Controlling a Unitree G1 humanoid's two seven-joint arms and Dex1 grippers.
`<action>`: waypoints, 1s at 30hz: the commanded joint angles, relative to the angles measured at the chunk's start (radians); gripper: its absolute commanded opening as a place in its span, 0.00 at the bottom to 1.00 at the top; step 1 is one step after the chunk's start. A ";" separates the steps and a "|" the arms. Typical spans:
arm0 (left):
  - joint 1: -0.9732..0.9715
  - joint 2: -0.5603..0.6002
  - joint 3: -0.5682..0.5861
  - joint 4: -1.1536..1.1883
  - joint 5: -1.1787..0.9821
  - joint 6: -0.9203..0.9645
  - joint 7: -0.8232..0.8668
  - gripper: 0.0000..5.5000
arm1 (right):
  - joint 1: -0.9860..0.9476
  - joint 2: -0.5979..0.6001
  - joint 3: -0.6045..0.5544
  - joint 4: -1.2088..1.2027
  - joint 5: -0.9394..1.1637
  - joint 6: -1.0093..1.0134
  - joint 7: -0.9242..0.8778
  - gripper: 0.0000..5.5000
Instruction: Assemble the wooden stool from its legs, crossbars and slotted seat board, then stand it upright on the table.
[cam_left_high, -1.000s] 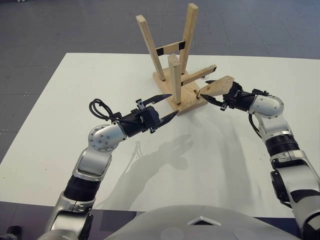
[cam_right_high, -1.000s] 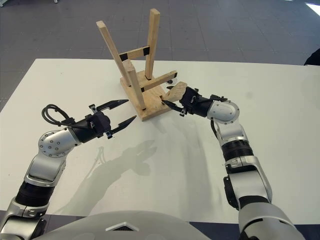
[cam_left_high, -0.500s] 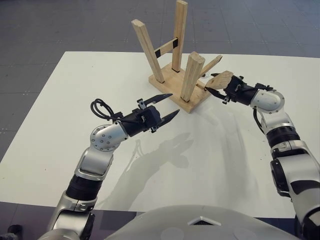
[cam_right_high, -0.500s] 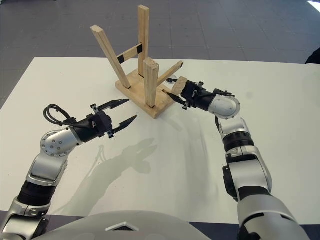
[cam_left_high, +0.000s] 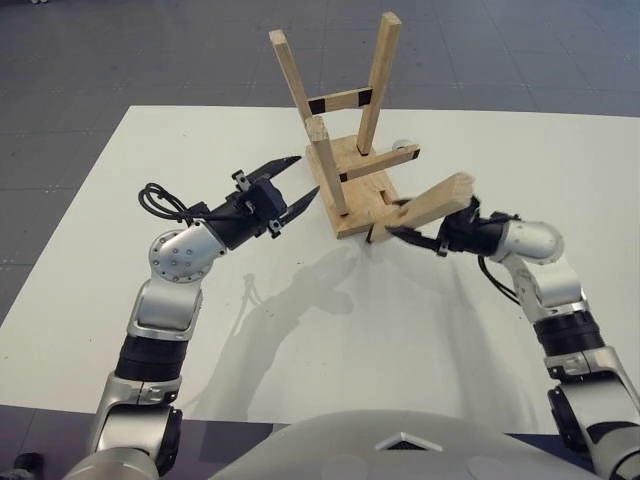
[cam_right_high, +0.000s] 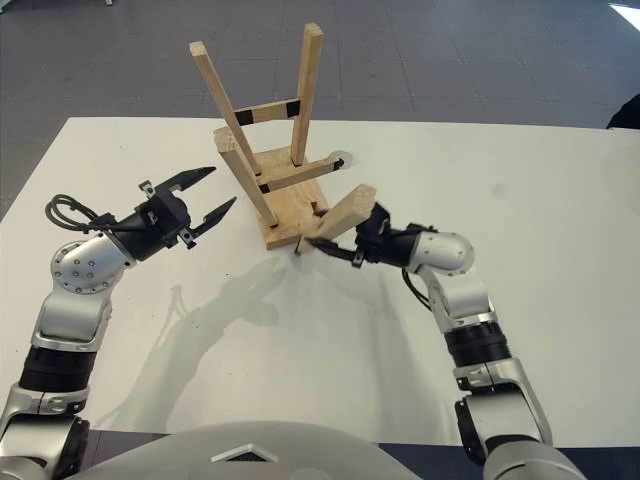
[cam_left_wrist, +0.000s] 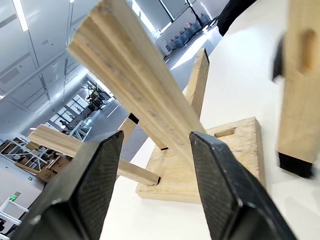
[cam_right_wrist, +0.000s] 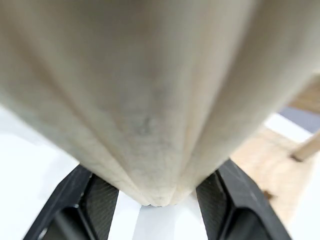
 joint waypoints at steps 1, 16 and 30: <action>-0.027 0.010 0.039 0.039 0.013 -0.029 0.036 0.45 | 0.032 0.042 -0.007 -0.242 0.107 0.249 -0.121 0.37; -0.022 -0.004 0.048 0.068 0.013 -0.045 0.076 0.45 | -0.163 -0.056 -0.125 0.162 -0.262 -0.212 -0.205 0.37; -0.079 0.047 0.127 0.247 0.097 0.016 0.193 0.45 | -0.087 0.076 0.006 0.210 -0.301 -0.373 -0.144 0.37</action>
